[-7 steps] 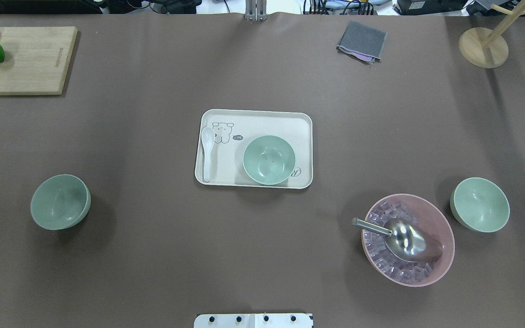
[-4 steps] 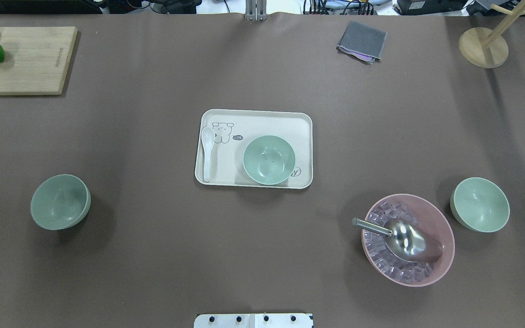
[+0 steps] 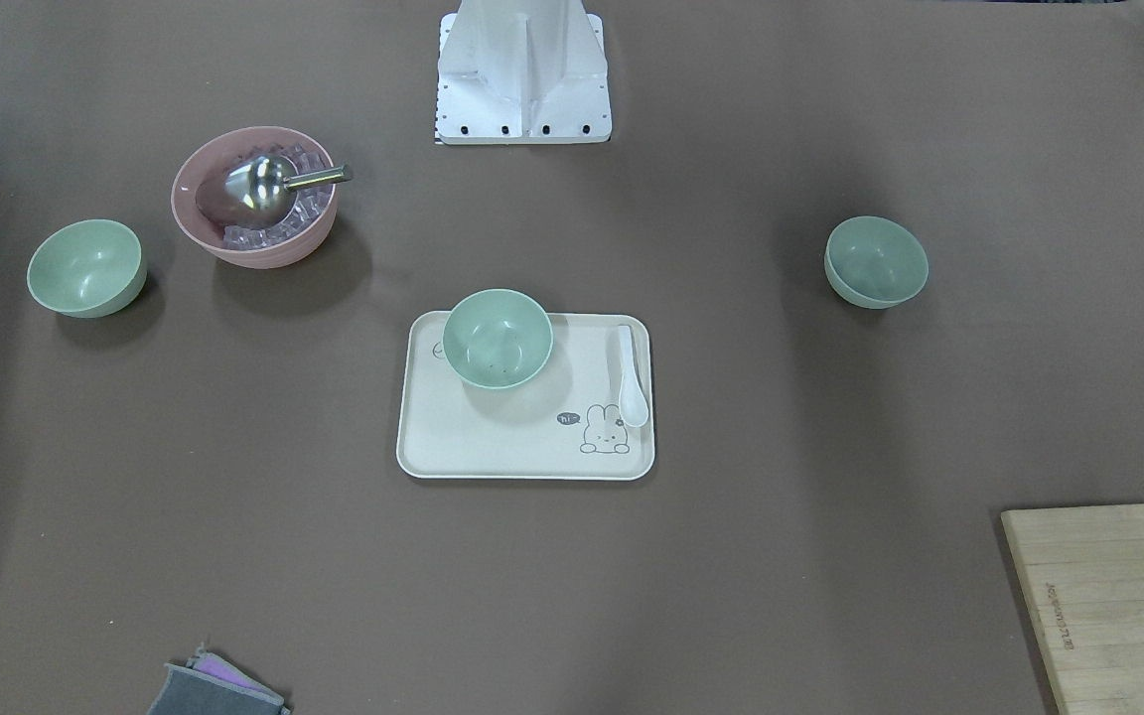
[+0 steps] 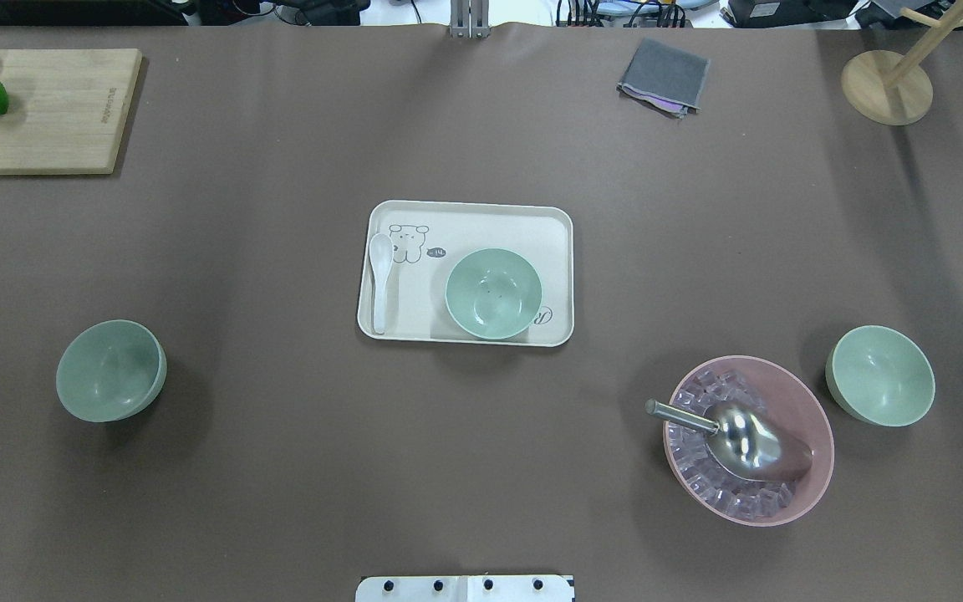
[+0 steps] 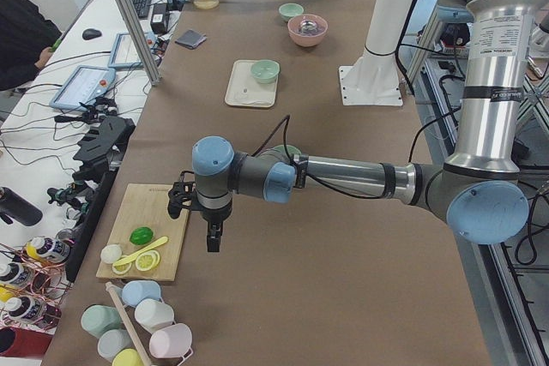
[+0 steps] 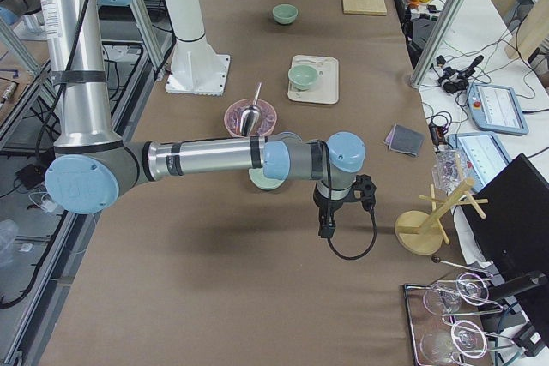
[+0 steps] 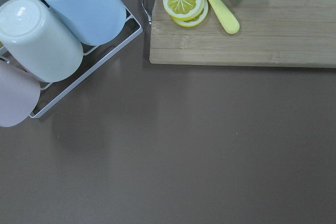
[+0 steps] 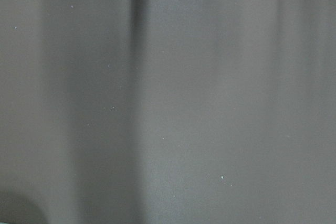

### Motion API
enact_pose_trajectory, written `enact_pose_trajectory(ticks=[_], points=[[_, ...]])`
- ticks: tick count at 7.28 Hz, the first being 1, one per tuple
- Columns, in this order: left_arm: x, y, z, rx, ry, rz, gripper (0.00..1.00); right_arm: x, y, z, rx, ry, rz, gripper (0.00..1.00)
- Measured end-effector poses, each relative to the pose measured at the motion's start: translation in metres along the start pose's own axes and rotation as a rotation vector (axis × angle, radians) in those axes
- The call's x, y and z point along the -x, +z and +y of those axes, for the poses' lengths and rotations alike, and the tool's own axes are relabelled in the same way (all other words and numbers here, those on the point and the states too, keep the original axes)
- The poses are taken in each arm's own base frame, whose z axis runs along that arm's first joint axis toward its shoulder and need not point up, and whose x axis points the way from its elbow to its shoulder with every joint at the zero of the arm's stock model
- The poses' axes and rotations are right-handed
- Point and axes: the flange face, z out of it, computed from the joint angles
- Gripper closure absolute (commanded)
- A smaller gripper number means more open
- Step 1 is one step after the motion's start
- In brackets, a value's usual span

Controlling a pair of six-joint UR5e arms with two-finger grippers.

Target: Stack green bowls together

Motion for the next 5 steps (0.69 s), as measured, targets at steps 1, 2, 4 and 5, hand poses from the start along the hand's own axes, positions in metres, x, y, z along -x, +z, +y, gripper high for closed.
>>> enact_pose_trajectory(ticks=[1,2,4,5], points=[[-0.0004,0.0,-0.0001,0.0,0.001,0.0,0.02,0.0001,0.0002,0.0,0.0,-0.001,0.0,0.0],[-0.0012,0.0001,-0.0003,0.0,0.002,0.0,0.02,0.0014,-0.0004,0.0005,-0.001,-0.002,-0.006,0.0],[-0.0038,-0.002,-0.0009,-0.008,0.012,0.004,0.02,0.0062,-0.0029,0.0013,-0.005,-0.005,-0.034,0.0],[-0.0079,-0.0006,-0.002,-0.008,0.022,0.006,0.02,0.0086,-0.0034,0.0014,-0.006,-0.006,-0.055,0.0]])
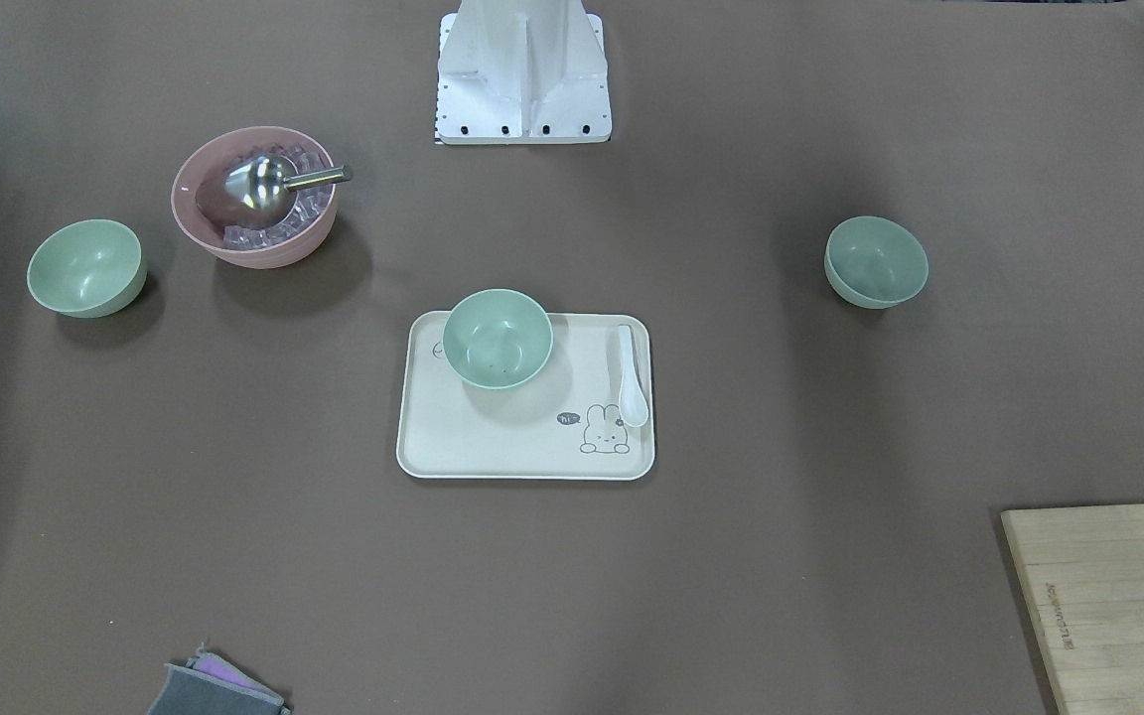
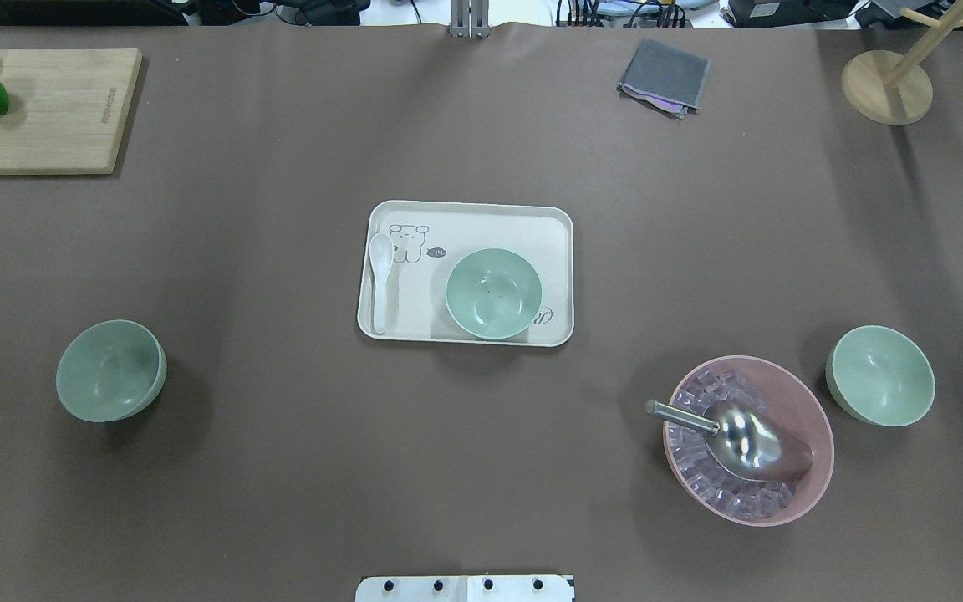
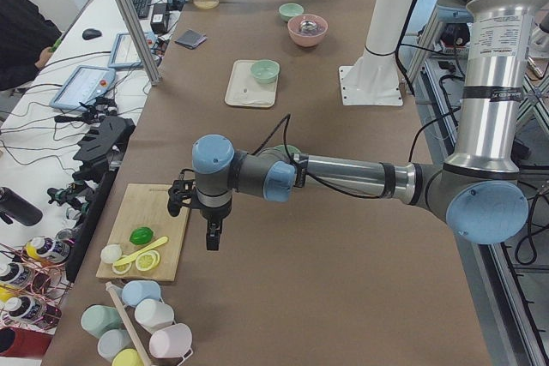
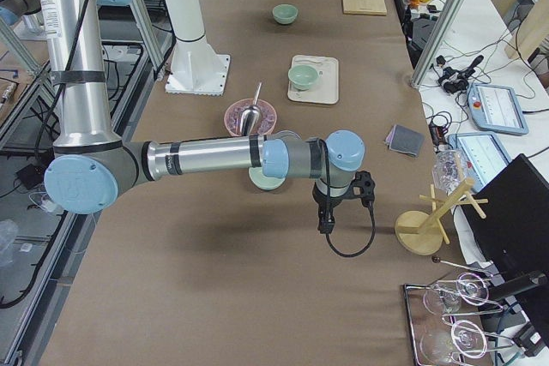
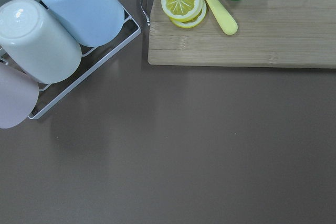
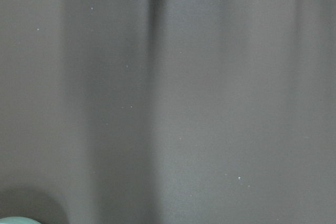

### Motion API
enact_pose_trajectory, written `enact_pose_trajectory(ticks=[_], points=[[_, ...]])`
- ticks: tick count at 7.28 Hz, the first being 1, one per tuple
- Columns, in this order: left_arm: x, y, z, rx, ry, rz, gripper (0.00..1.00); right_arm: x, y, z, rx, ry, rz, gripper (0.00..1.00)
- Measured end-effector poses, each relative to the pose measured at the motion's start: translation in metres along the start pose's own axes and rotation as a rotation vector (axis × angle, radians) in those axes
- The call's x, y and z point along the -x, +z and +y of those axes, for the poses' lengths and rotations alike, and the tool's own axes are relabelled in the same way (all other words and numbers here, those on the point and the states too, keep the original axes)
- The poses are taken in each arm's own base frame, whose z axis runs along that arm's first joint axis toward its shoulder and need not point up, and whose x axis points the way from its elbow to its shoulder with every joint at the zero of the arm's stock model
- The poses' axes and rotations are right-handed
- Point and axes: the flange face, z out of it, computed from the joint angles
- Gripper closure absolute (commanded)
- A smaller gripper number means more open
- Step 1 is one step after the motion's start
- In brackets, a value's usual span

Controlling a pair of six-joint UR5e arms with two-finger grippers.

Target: Stack green bowls together

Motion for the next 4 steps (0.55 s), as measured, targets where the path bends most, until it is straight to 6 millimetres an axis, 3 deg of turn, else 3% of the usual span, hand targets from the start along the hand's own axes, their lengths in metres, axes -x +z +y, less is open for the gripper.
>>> enact_pose_trajectory(ticks=[2,4], points=[[-0.027,0.007,-0.005,-0.02,0.075,0.015,0.02,0.004,-0.002,-0.001,-0.004,-0.004,-0.023,0.0],[-0.041,0.008,-0.007,-0.055,0.107,0.031,0.02,0.016,-0.012,-0.008,-0.023,-0.022,-0.028,0.0]])
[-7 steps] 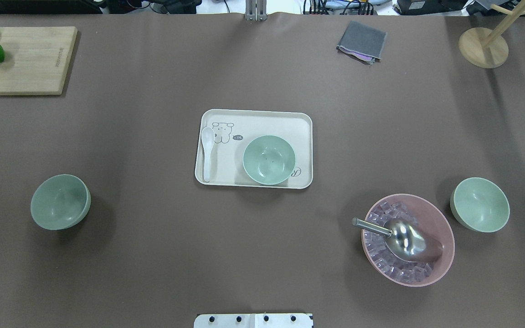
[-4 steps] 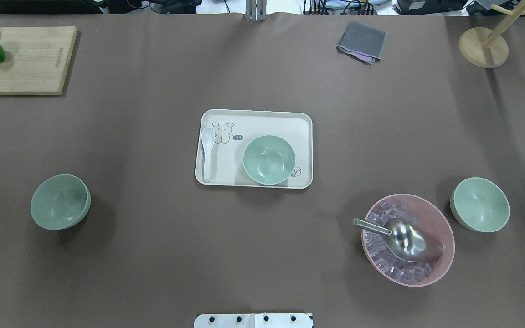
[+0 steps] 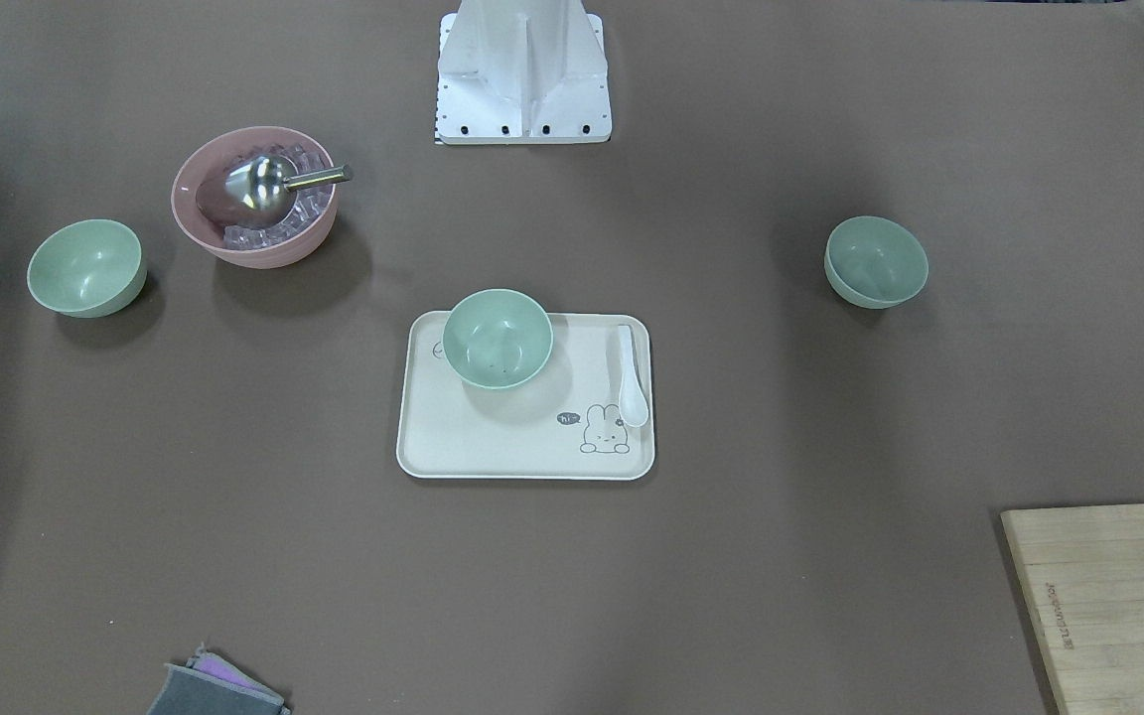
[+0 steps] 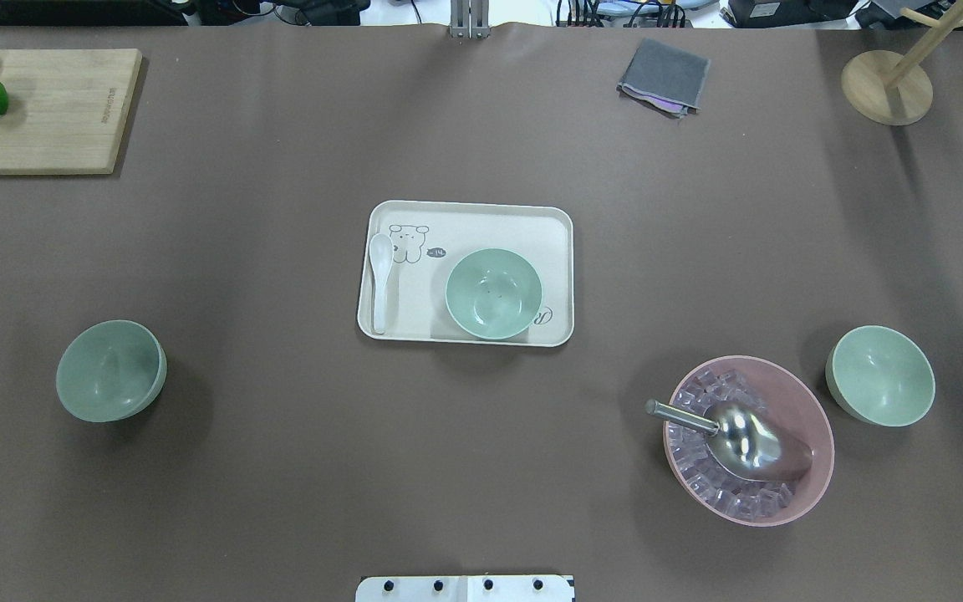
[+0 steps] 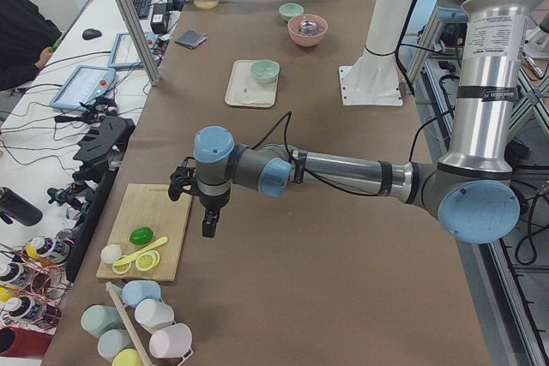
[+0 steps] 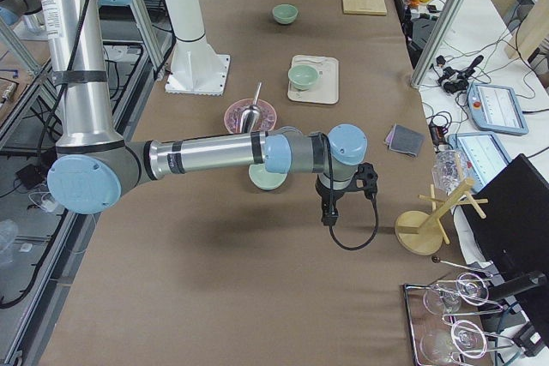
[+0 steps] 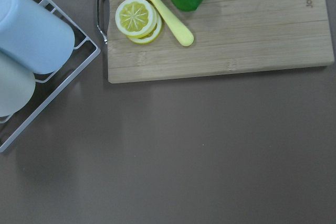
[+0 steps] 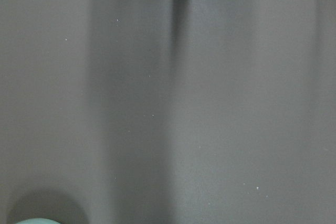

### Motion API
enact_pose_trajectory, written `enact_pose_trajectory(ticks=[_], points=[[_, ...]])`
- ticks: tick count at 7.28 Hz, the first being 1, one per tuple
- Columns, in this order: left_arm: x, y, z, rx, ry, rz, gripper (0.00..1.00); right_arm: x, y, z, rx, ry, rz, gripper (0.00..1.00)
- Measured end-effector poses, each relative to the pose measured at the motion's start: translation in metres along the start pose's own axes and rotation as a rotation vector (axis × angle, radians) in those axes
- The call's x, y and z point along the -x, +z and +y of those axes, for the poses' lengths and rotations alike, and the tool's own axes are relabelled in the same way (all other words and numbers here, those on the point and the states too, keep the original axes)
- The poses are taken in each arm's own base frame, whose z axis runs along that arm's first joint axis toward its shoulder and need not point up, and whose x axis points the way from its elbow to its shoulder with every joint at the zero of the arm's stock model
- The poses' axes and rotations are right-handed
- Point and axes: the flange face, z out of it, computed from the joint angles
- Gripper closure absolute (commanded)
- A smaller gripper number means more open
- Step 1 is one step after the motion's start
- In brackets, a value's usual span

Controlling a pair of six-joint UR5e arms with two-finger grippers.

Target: Stack green bowls together

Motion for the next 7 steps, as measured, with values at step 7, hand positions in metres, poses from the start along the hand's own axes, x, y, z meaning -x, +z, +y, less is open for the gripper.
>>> enact_pose_trajectory(ticks=[7], points=[[-0.088,0.065,0.011,0.08,-0.069,0.242,0.02,0.029,0.014,-0.01,-0.009,-0.05,-0.032,0.0]])
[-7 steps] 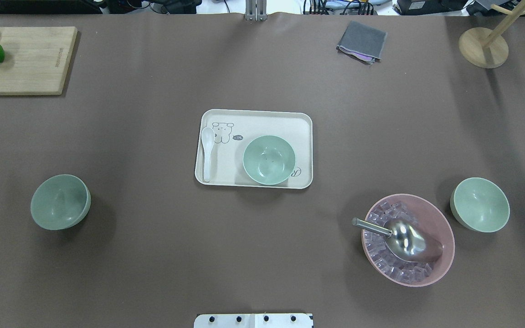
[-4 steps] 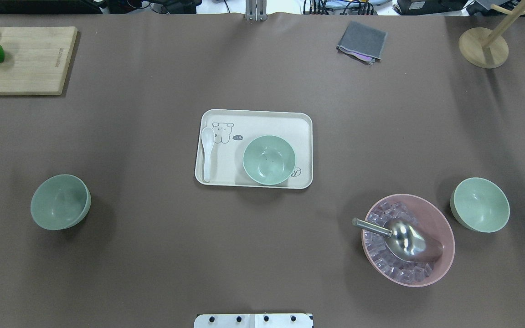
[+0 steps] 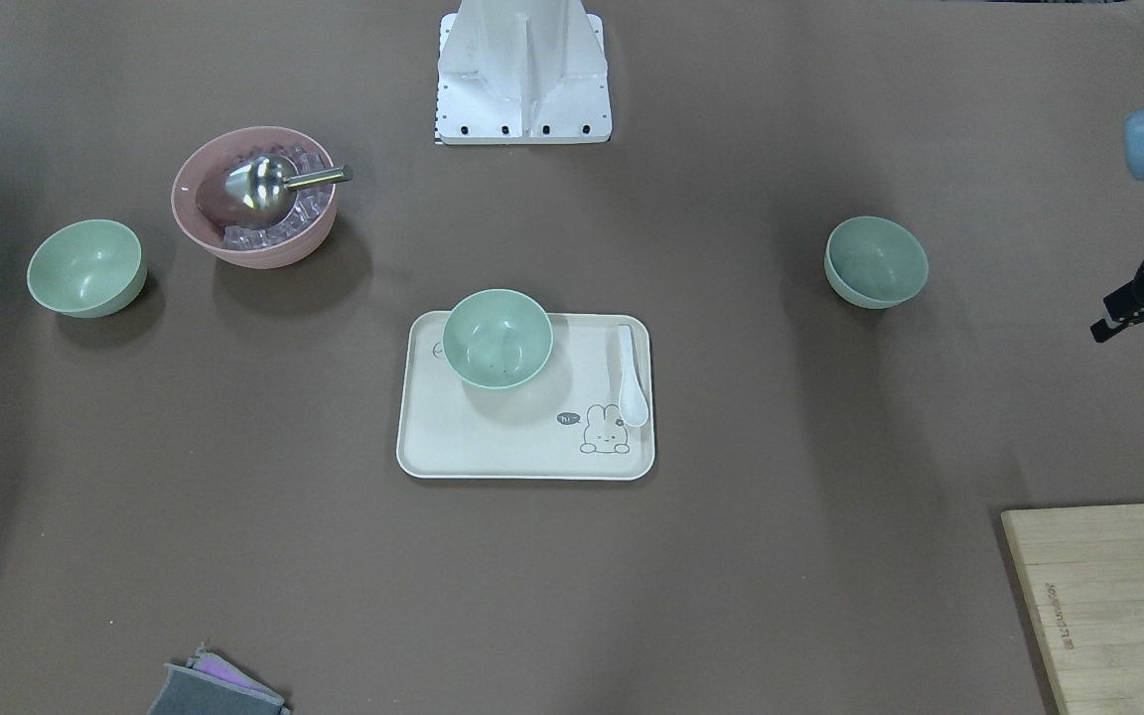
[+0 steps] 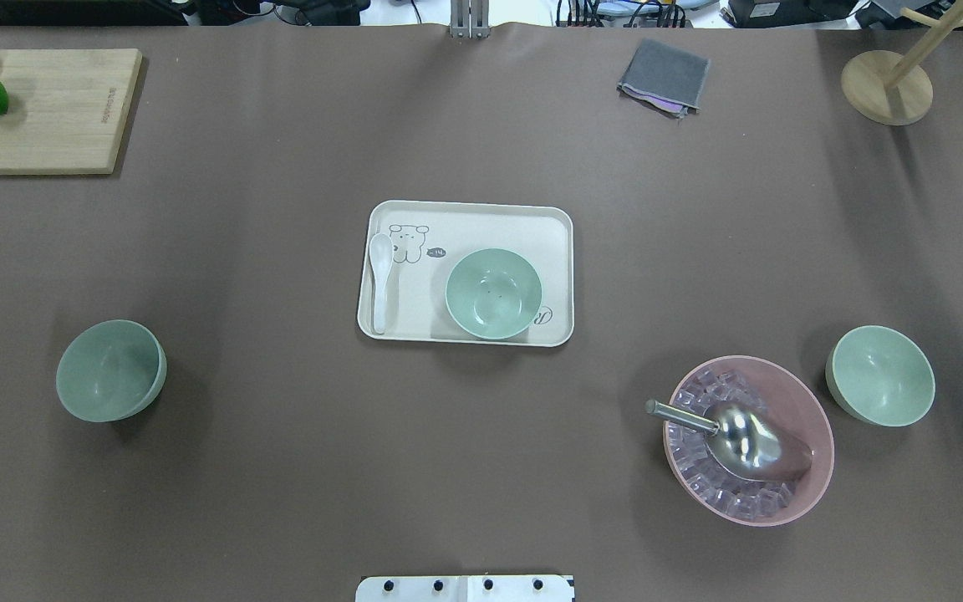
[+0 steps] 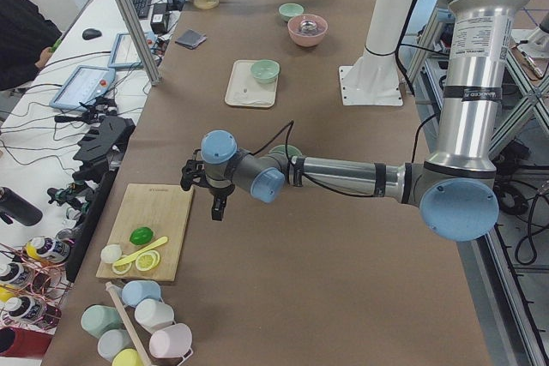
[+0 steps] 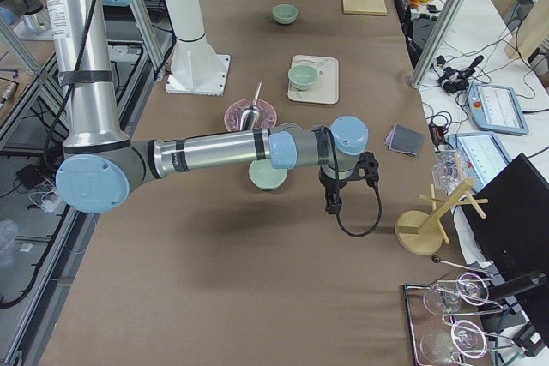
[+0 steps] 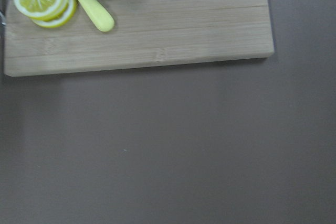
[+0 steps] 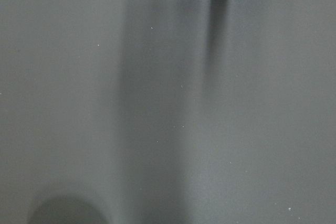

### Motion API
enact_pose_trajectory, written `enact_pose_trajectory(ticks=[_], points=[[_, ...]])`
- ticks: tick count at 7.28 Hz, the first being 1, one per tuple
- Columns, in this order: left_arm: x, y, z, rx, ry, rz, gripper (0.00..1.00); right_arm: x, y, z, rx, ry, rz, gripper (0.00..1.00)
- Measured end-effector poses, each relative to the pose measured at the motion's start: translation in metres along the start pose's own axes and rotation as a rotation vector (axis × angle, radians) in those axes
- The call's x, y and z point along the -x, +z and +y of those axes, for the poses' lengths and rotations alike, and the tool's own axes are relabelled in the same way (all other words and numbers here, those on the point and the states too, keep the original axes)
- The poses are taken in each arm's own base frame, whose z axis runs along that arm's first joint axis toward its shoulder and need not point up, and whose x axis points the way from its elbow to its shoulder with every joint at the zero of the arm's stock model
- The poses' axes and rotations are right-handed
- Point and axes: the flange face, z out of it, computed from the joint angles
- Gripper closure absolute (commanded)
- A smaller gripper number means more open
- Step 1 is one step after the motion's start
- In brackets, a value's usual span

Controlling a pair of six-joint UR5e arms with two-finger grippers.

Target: Stack green bowls together

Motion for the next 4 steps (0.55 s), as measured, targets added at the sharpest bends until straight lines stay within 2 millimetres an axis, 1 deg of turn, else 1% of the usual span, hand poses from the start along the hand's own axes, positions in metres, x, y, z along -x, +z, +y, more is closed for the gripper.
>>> enact_pose_trajectory(ticks=[1,2,3,4], points=[[-0.02,0.009,0.008,-0.004,-0.008,0.052,0.02,0.002,0.003,0.0,-0.006,-0.015,-0.012,0.0],[-0.037,0.024,0.027,-0.008,-0.017,0.09,0.02,-0.002,0.011,0.002,-0.011,-0.031,-0.017,0.0],[-0.052,0.04,0.054,0.002,-0.009,0.109,0.02,-0.006,0.019,0.003,-0.008,-0.039,-0.019,0.0],[-0.065,0.049,0.077,0.021,0.008,0.122,0.02,-0.007,0.025,0.004,-0.003,-0.044,-0.021,0.0]])
